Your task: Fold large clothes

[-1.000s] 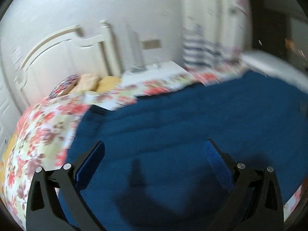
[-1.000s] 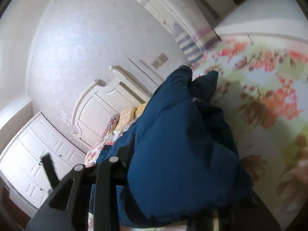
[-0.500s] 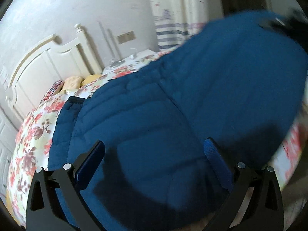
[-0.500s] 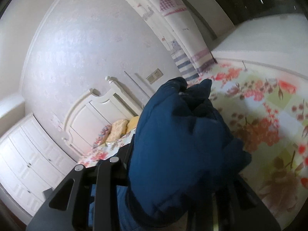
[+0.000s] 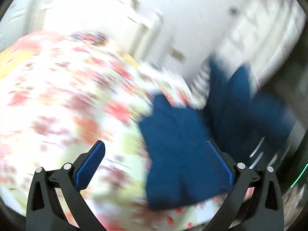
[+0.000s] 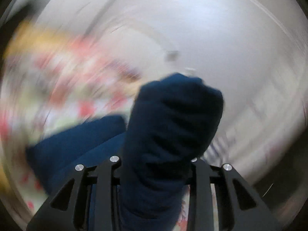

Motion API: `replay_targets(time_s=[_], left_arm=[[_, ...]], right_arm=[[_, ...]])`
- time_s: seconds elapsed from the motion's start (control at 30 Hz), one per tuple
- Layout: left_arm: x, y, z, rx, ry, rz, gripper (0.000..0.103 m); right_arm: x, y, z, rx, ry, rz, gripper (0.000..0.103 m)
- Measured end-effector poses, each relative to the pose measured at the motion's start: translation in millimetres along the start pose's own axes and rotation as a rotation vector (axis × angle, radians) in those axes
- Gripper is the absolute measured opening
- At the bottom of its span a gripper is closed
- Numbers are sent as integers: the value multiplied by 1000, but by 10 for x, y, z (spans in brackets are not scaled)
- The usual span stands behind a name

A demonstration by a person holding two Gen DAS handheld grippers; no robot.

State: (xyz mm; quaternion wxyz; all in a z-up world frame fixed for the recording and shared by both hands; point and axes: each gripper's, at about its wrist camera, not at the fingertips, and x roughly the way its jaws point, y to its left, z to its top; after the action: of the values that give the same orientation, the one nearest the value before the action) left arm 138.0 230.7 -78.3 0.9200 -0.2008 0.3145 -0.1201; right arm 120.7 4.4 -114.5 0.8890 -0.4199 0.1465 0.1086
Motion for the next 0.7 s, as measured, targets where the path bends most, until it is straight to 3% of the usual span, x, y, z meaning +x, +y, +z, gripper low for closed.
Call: replay_targets(time_s=[0.07, 0.13, 0.23, 0.33, 0.43, 0.5, 0.57, 0.7], left_arm=[[-197, 167, 91, -26, -56, 23, 98], [-240, 184, 104, -20, -62, 28, 98], [-144, 110, 89, 23, -26, -5, 98], [118, -200, 146, 118, 38, -85, 98], [517, -475, 211, 177, 186, -182, 98], [821, -450, 231, 90, 303, -255, 98], [1011, -294, 200, -22, 370, -303, 98], [1219, 1, 91, -189, 426, -381, 98]], right_arm=[[194, 693, -16, -237, 64, 39, 35], [284, 1230, -106, -404, 52, -46, 35], [297, 1267, -107, -375, 58, -51, 35], [275, 1225, -130, -373, 53, -46, 35], [271, 1168, -107, -294, 36, -39, 35], [250, 1107, -108, -252, 16, -45, 35], [219, 1093, -123, -234, 2, -44, 35], [222, 1106, -138, -228, -11, -43, 35]])
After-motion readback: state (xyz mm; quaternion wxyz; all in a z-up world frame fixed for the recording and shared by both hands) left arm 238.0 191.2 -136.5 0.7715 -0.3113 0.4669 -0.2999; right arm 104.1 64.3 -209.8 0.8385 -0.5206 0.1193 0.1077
